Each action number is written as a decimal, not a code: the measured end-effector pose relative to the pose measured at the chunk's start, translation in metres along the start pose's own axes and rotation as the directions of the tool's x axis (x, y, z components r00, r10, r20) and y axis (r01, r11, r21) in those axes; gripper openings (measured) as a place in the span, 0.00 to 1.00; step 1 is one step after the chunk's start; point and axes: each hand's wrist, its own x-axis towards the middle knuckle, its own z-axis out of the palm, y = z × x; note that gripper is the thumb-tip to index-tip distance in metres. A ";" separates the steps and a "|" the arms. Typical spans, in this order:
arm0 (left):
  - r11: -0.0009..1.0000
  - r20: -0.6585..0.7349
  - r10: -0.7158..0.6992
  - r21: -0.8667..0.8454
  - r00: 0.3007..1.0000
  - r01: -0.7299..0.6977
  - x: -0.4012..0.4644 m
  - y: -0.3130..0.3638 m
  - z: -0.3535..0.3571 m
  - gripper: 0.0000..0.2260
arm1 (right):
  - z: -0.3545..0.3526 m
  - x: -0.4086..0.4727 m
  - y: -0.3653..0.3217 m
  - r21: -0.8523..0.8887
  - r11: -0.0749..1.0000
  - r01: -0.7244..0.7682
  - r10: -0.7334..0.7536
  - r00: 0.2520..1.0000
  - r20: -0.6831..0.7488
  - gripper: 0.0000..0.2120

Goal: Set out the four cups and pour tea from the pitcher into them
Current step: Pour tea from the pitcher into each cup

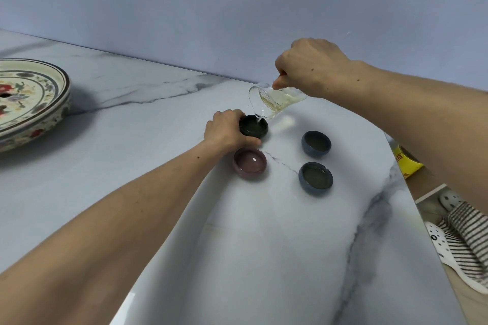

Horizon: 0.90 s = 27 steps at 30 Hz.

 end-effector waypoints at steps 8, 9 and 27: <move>1.000 -0.007 0.000 0.003 1.000 0.000 0.000 0.000 0.001 0.31 | 0.003 -0.006 0.010 0.066 0.997 -0.046 0.047 0.999 -0.008 0.21; 1.000 -0.007 0.001 0.004 1.000 -0.001 0.000 0.000 0.001 0.31 | 0.004 -0.008 0.012 0.074 0.996 -0.053 0.054 0.999 -0.010 0.21; 0.995 0.007 -0.022 -0.099 1.000 0.023 -0.013 -0.011 -0.013 0.34 | 0.022 -0.035 0.038 0.348 0.911 -0.223 0.228 0.973 0.026 0.22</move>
